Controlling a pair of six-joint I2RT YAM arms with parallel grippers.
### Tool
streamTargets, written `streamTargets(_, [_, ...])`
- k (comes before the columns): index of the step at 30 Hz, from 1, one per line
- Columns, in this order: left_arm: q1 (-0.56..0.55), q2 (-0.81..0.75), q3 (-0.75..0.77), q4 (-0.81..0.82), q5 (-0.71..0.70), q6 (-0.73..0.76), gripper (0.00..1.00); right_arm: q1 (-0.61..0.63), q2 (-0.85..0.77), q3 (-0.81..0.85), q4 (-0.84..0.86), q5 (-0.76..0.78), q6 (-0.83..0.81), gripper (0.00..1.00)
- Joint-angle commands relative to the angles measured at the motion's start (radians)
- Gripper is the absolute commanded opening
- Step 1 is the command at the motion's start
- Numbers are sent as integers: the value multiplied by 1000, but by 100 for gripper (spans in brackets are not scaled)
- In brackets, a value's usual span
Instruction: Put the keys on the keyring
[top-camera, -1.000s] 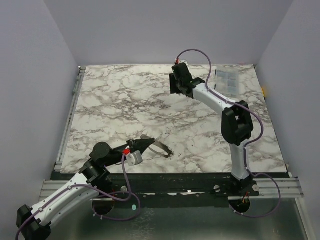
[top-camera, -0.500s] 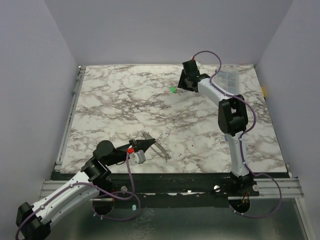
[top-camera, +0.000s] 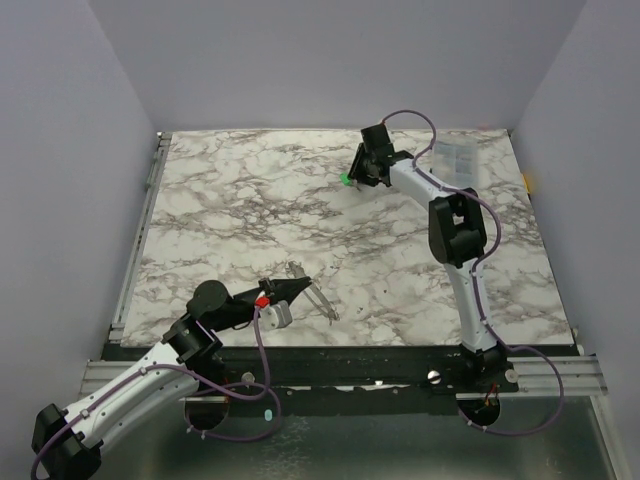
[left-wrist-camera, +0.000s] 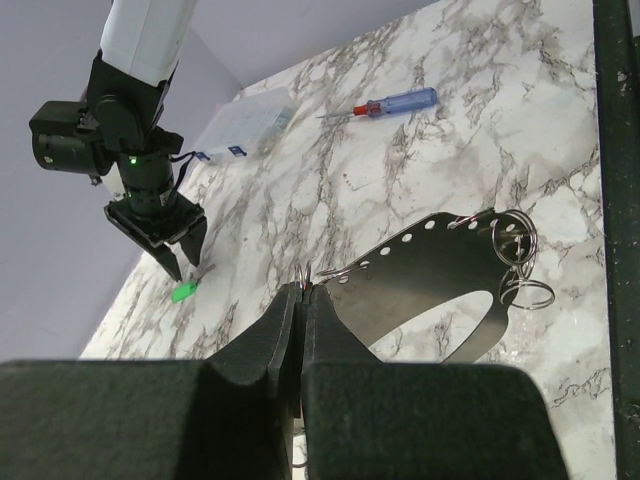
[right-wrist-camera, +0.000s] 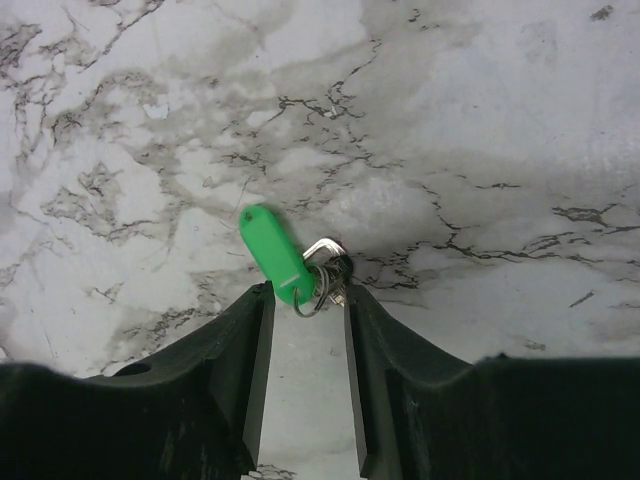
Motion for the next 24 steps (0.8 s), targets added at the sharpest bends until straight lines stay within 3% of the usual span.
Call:
streamTargets(1, [5, -6, 31, 14, -10, 15, 0, 1, 45, 54, 18, -40, 30, 41])
streamTargets(17, [6, 0, 29, 11, -9, 16, 0, 0, 105, 96, 25, -42, 47, 31])
streamTargets(21, [7, 4, 31, 10, -11, 18, 0, 0, 103, 95, 24, -27, 40, 24])
streamTargets(24, [7, 5, 31, 9, -11, 18, 0, 0, 99, 91, 27, -22, 27, 10])
